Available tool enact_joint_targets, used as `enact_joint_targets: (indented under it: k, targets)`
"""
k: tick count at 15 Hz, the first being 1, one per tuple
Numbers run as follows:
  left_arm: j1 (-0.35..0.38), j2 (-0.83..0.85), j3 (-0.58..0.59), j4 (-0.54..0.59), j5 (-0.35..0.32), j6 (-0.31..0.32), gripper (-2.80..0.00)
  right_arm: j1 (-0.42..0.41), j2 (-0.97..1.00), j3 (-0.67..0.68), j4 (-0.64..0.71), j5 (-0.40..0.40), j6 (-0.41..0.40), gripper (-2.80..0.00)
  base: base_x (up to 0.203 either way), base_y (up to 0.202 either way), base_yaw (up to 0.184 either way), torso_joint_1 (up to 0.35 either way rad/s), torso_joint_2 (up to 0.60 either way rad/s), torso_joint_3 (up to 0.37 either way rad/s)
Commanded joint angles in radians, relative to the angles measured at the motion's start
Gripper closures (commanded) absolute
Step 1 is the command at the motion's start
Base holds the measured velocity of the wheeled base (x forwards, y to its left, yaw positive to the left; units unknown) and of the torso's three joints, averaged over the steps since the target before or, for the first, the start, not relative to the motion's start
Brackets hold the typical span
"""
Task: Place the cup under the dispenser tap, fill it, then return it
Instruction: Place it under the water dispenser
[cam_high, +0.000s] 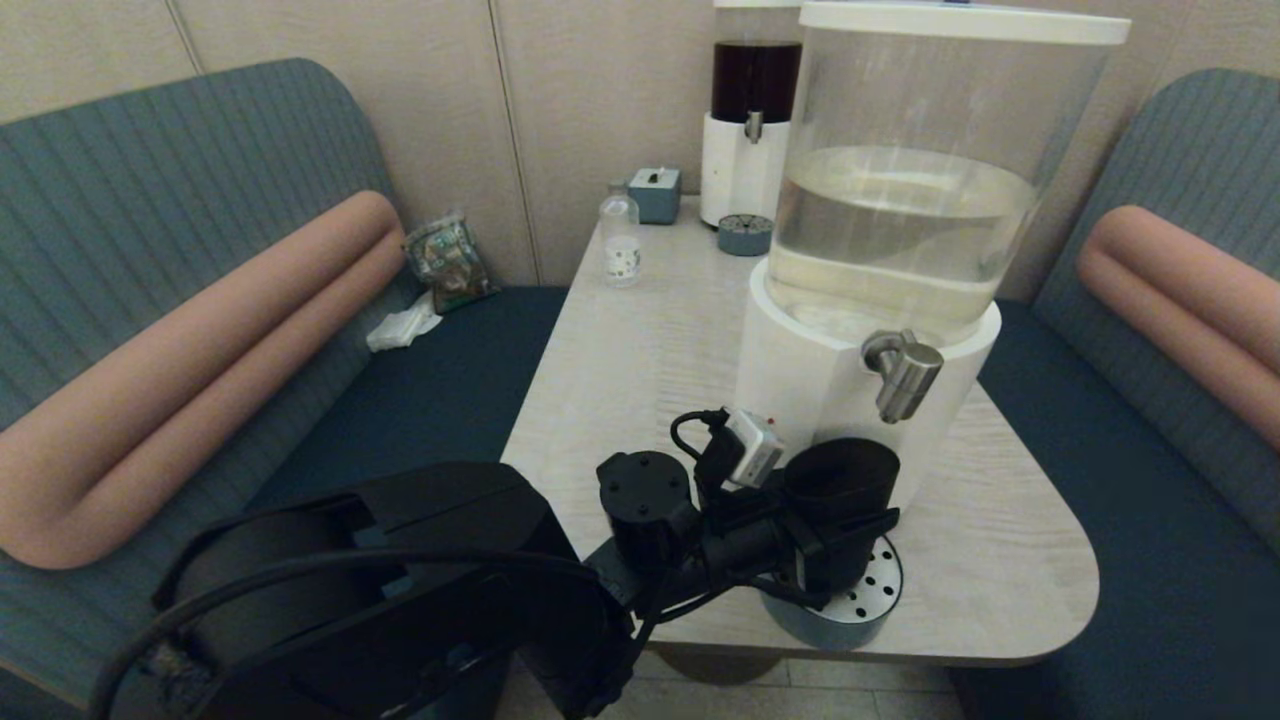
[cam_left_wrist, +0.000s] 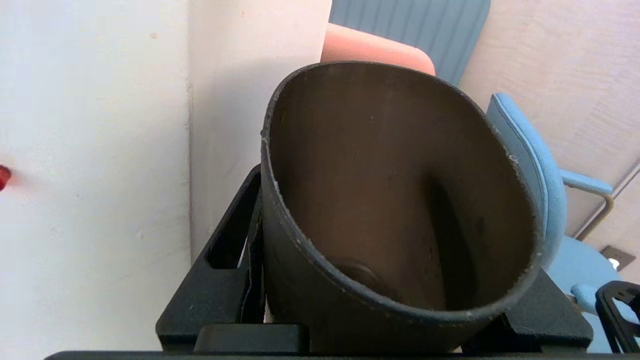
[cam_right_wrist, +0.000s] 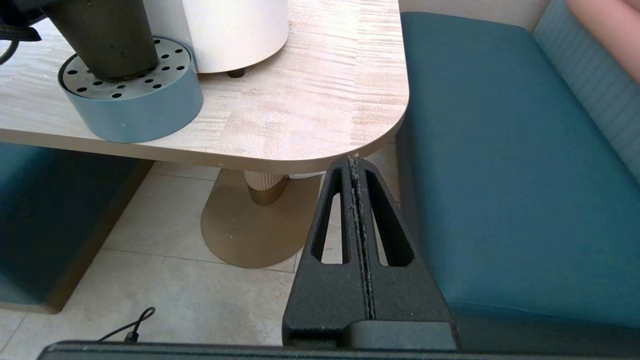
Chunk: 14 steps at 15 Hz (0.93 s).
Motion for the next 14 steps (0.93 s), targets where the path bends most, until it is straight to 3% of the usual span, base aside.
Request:
enact_joint_targets:
  k: [1,9,10,14]
  targets:
    - [0.002,0.016,-0.009,-0.003,-0.002,-0.001,0.0,0.0,0.001,0.002,0.0,0.001,0.0,0.0,0.0,0.0,0.0,0.0,0.0,0.0]
    - [0.001,0.029,0.0,-0.003,-0.004,0.008,0.0,0.0,0.001,0.001,0.0,0.001,0.0,0.0,0.0,0.0,0.0,0.0,0.0,0.0]
    - [0.001,0.027,-0.003,-0.003,-0.004,0.005,-2.8,0.0,0.001,0.0,0.0,0.0,0.0,0.0,0.0,0.0,0.0,0.0,0.0,0.0]
    - [0.001,0.018,-0.003,-0.003,-0.004,0.002,-2.8,0.0,0.001,0.002,0.0,0.0,0.0,0.0,0.0,0.0,0.0,0.0,0.0,0.0]
